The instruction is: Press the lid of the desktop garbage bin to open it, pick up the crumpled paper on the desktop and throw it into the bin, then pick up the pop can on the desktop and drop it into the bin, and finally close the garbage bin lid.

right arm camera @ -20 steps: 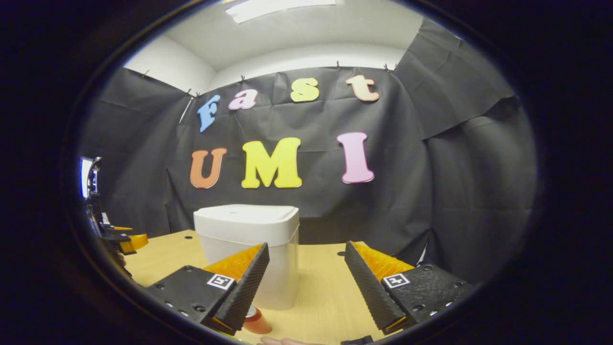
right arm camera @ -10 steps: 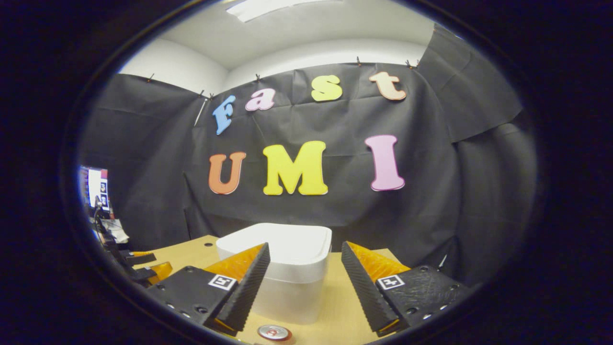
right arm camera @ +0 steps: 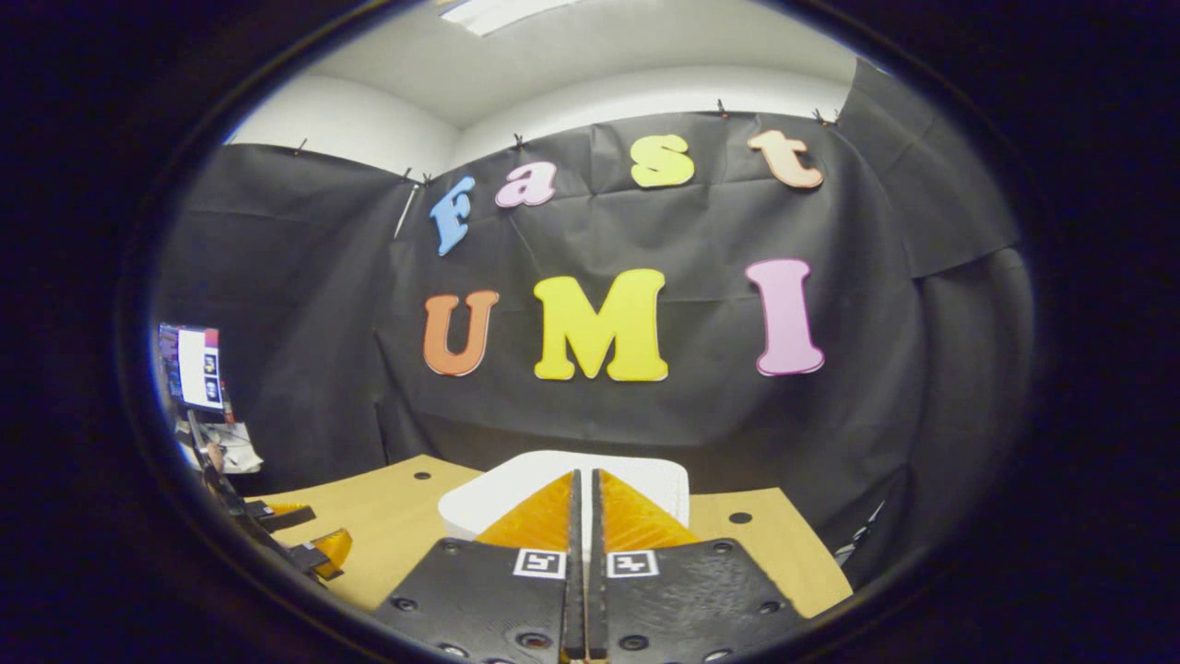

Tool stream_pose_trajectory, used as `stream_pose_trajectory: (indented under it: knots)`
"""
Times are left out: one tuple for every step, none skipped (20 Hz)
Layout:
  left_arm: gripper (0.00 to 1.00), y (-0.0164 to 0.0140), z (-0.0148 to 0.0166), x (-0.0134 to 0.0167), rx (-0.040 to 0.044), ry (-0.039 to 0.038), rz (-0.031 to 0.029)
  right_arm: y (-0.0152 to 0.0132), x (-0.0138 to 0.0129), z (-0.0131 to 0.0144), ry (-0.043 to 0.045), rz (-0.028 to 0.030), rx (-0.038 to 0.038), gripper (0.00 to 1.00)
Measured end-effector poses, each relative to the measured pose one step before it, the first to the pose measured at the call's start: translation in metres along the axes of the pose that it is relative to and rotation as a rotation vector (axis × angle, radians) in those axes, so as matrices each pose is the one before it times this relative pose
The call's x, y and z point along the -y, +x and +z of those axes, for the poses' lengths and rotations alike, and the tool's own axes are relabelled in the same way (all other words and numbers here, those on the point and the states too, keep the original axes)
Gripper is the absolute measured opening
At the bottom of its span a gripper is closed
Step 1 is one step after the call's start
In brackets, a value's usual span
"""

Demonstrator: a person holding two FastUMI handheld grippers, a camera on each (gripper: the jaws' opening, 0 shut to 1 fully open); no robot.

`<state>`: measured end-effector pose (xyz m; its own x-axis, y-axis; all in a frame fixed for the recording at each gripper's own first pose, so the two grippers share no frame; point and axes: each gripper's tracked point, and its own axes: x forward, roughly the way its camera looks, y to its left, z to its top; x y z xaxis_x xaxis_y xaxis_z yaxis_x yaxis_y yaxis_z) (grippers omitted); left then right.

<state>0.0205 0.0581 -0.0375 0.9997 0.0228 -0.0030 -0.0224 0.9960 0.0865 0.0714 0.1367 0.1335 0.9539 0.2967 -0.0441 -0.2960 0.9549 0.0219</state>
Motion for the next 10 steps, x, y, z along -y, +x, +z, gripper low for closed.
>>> stream_pose_trajectory:
  knots:
    - [0.94,0.00196,-0.00382,-0.00084,-0.01543,-0.01535,0.00060,0.00132,-0.00647,-0.00187,-0.00523,0.02270,-0.01657,0.05]
    - [0.94,0.00258,-0.00423,-0.00030,-0.01810,-0.01595,-0.00067,0.00385,-0.00701,0.00129,0.00129,0.02373,-0.01139,0.05]
    - [0.94,0.00224,-0.00397,0.00002,-0.02100,-0.01096,0.00085,0.00224,-0.00588,-0.00155,0.00815,0.02170,-0.01660,0.05]
    - [0.94,0.00024,-0.00418,0.00052,-0.01810,-0.00590,-0.00034,0.00412,-0.00429,-0.00172,0.00597,0.01160,-0.02962,0.05]
    - [0.94,0.00070,-0.00170,-0.00005,-0.00780,-0.00313,0.00081,0.00441,-0.00130,-0.00340,0.00845,-0.00264,-0.03513,0.05]
    - [0.94,-0.00284,0.00052,-0.00225,0.00211,0.00141,0.00312,0.00522,-0.00124,-0.00490,0.00071,0.00147,-0.05261,0.05]
    - [0.94,-0.00254,0.00190,-0.00225,0.01001,0.00612,0.00453,0.00574,-0.00440,-0.00566,-0.00588,0.00940,-0.05709,0.05]
    - [0.94,-0.00284,0.00302,-0.00267,0.01592,0.00667,0.00366,0.00443,-0.00021,-0.00409,-0.00847,-0.00365,-0.05652,0.05]
    - [0.94,-0.00145,0.00392,-0.00022,0.01717,0.00158,0.00196,0.00397,0.00439,-0.00424,-0.01263,-0.01580,-0.04676,0.05]
    - [0.94,-0.00118,0.00033,-0.00225,0.01089,-0.00255,0.00149,0.00034,0.00399,-0.00210,0.00027,-0.01294,-0.03890,0.05]
